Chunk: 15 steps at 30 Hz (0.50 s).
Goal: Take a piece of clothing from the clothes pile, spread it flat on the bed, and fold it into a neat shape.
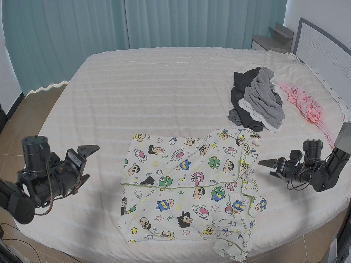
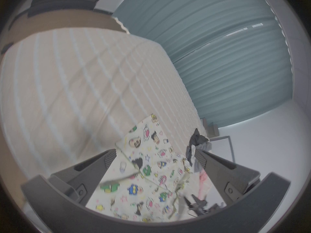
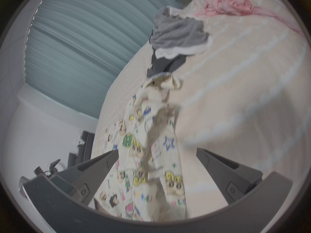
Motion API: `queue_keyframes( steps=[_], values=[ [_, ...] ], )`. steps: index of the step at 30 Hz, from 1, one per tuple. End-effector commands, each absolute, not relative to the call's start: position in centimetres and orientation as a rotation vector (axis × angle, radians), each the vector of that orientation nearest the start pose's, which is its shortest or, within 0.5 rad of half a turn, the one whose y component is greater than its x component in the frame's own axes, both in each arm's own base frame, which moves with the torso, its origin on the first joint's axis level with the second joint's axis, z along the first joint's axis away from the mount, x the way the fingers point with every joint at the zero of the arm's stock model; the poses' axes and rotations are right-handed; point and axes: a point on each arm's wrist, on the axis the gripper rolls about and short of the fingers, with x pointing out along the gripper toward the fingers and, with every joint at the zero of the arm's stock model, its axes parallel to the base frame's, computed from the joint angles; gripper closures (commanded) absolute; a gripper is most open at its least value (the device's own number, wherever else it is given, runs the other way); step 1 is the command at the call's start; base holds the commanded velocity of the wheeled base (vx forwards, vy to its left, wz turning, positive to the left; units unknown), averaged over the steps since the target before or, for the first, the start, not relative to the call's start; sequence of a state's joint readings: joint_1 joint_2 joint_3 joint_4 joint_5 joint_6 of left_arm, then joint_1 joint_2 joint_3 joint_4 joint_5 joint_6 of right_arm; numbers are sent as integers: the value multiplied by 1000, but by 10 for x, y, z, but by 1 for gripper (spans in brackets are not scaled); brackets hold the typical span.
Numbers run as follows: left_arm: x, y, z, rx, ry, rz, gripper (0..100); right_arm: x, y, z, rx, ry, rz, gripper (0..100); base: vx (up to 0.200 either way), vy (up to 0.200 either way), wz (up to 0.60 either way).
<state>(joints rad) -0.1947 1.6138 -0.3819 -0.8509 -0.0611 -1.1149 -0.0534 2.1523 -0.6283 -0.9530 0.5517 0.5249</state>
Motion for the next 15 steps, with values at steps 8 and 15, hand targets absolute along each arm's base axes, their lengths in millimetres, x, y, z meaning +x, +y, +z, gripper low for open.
queue_keyframes(
  steps=[8, 15],
  values=[
    [186, -46, 123, -1162, 536, -83, 0, 318, 10, -12, 674, 783, 467, 0, 0, 0, 0],
    [186, -46, 123, -1164, 536, -85, 0, 337, 14, -25, 644, 722, 441, 0, 0, 0, 0]
  ],
)
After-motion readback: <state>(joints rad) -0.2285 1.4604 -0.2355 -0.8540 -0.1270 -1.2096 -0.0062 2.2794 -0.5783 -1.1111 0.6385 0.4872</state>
